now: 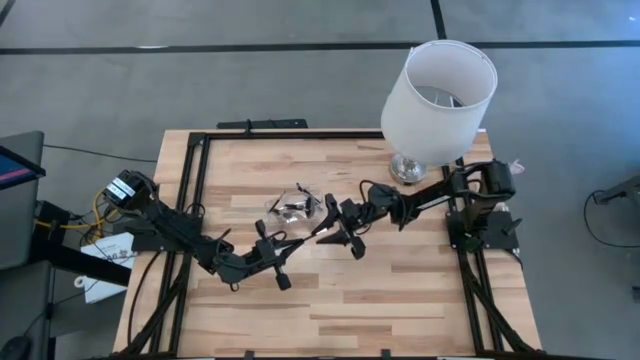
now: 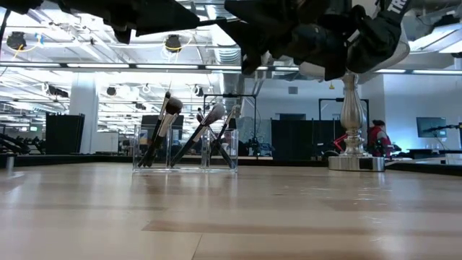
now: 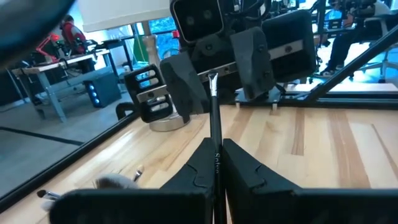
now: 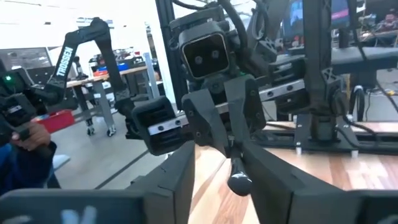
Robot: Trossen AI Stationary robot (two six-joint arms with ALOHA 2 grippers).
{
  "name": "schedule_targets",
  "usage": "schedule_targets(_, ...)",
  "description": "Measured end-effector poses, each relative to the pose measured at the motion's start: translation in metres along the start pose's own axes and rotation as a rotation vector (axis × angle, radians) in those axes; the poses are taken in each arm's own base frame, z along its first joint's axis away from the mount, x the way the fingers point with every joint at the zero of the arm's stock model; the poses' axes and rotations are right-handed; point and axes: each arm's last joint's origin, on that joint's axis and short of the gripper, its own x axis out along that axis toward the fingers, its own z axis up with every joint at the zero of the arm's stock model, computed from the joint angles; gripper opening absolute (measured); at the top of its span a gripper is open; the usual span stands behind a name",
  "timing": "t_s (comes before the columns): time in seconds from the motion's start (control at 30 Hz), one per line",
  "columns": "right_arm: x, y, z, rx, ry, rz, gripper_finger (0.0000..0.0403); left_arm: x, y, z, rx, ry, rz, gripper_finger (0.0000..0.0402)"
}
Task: Pick & Place Makeup Supplies
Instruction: Put the black makeup brush into the transparent organizer
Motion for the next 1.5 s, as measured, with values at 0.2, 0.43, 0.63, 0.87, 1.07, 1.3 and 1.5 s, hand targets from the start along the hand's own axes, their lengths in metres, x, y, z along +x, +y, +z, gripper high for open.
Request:
schedule_targets(0.2, 0.000, 0.000, 0.001, 0.002, -0.011, -0.003, 0.0098, 0.002, 0.001, 0.002, 0.011, -0.009, 0.008, 0.0012)
schedule_targets(0.43, 0.000, 0.000, 0.002, -0.001, -0.014, -0.003, 0.0066, 0.001, 0.001, 0.004, 0.012, -0.022, 0.001, 0.0012)
schedule_targets(0.63, 0.000, -0.001, 0.002, 0.004, -0.018, -0.035, 0.0013, 0.001, 0.002, 0.004, -0.003, -0.026, 0.009, 0.0023)
schedule_targets(0.87, -0.002, -0.006, -0.002, 0.109, 0.033, -0.080, 0.0013, 0.002, 0.001, 0.004, -0.007, -0.028, -0.006, 0.0055)
schedule_targets(1.07, -0.007, -0.002, 0.017, 0.056, 0.194, -0.251, 0.0011, 0.001, 0.006, 0.004, -0.001, -0.007, 0.165, 0.0082)
schedule_targets(1.3, -0.003, 0.015, 0.089, -0.112, 0.511, -0.552, 0.0006, 0.002, 0.008, 0.004, 0.005, 0.001, 0.222, 0.0096)
schedule_targets(1.5, 0.018, 0.000, 0.125, -0.106, 0.748, -0.670, 0.0009, 0.007, 0.012, 0.003, -0.020, 0.002, 0.244, 0.0097)
